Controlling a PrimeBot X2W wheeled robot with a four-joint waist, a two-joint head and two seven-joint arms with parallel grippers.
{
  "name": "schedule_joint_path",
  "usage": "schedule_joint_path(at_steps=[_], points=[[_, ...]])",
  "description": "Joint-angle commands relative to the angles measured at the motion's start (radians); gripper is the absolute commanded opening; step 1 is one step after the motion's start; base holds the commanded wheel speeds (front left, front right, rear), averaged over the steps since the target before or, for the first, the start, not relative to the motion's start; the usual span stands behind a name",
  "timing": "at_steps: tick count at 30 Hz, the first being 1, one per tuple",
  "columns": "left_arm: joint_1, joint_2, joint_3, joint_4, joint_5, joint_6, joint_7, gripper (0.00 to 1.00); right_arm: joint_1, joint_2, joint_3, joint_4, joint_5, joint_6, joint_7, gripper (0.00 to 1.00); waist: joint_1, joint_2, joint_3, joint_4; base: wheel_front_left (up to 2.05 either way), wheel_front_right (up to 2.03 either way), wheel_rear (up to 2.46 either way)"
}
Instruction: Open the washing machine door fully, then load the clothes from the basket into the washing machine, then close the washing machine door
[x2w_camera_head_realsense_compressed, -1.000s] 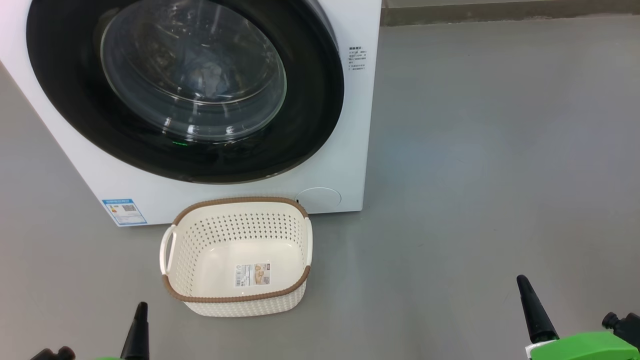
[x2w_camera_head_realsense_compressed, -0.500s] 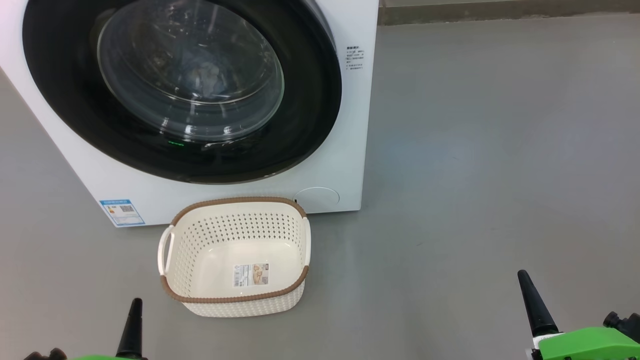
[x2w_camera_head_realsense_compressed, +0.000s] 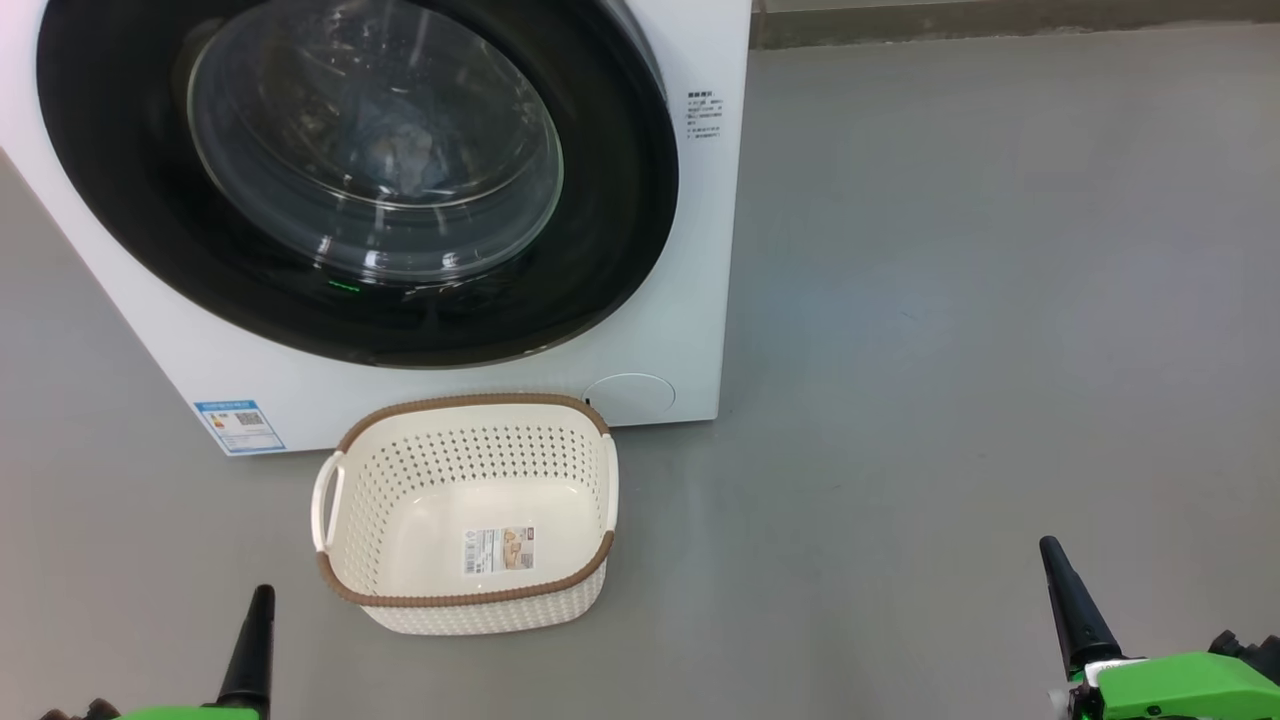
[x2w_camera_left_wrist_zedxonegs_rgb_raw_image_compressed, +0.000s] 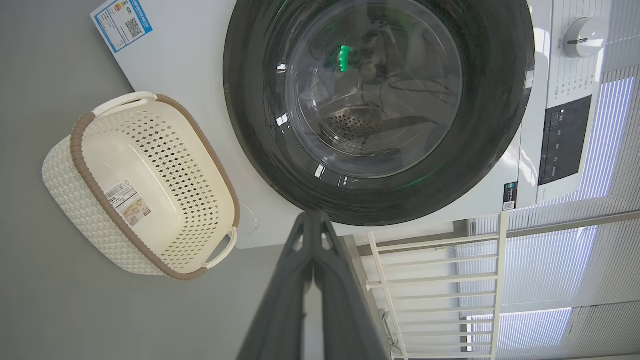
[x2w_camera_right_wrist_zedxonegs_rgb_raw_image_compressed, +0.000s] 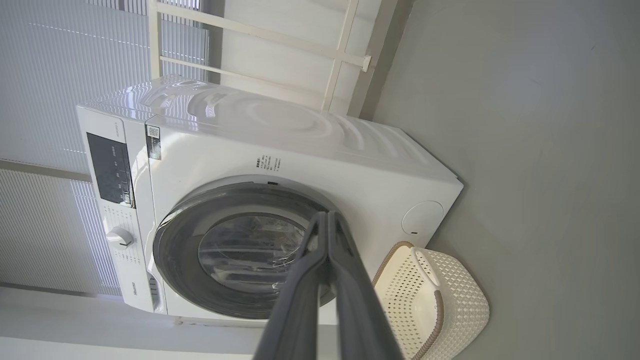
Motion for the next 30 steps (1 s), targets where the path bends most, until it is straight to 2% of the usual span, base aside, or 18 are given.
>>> schedule_joint_path(at_steps=[1, 19, 30], points=[[-0.051, 0.010, 0.037, -0.017, -0.030, -0.016, 0.008, 0.00, -0.054, -0.013, 0.018, -0.019, 0.032, 0.001, 0.009, 0.00, -0.0001, 0.0000, 0.000, -0.001, 0.00, 0.00, 0.00], [-0.073, 0.001, 0.080, -0.003, -0.203, -0.044, 0.049, 0.00, -0.084, -0.015, 0.016, 0.011, 0.225, 0.002, 0.039, 0.00, -0.0001, 0.0000, 0.002, -0.007, 0.00, 0.00, 0.00], [-0.074, 0.000, 0.082, -0.002, -0.209, -0.045, 0.051, 0.00, -0.085, -0.015, 0.016, 0.012, 0.232, 0.002, 0.040, 0.00, -0.0001, 0.0000, 0.002, -0.007, 0.00, 0.00, 0.00]])
